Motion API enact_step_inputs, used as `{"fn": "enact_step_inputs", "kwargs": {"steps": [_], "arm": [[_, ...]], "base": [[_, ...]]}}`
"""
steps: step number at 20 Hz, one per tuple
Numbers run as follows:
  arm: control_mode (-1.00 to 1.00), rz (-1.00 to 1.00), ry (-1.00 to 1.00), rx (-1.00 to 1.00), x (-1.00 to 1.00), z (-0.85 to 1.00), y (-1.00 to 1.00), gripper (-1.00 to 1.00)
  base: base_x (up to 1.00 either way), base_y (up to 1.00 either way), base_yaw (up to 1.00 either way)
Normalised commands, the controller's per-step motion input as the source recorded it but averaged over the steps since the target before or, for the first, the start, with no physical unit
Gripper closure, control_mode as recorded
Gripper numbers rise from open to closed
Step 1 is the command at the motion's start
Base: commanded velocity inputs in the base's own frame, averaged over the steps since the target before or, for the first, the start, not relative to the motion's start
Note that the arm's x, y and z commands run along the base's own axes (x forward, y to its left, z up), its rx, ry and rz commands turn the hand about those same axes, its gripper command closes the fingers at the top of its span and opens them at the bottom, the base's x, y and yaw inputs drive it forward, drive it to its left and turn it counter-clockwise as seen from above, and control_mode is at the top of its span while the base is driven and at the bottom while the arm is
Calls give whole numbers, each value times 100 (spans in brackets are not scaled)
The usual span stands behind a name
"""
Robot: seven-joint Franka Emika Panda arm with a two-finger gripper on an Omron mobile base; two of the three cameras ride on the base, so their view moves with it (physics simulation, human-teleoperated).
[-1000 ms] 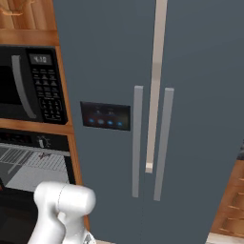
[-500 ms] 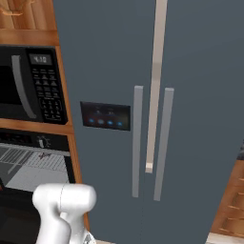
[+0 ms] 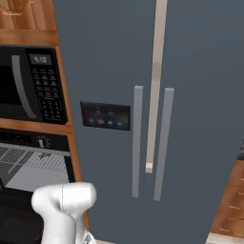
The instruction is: Take the fish from the oven and place it on the plate on the counter.
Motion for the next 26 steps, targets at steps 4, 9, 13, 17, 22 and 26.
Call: {"fn": "enact_step_inputs", "kwargs": {"steps": [4,9,13,17,22,26], "arm": [[-100,0,6,3,87,26,-26,-100],[-100,0,5,0,35,-16,8,-100],[-100,-4,28,0,61,-39,43,-100],[-100,-1,9,-4,55,-59,42,-100],[-100,-1,-3,-13,13,-72,22,-100],[-100,-1,-1,-14,31,-49,30,-100]], "base": [[0,0,0],[0,0,0],[0,0,0],[0,0,0],[0,0,0],[0,0,0]]}}
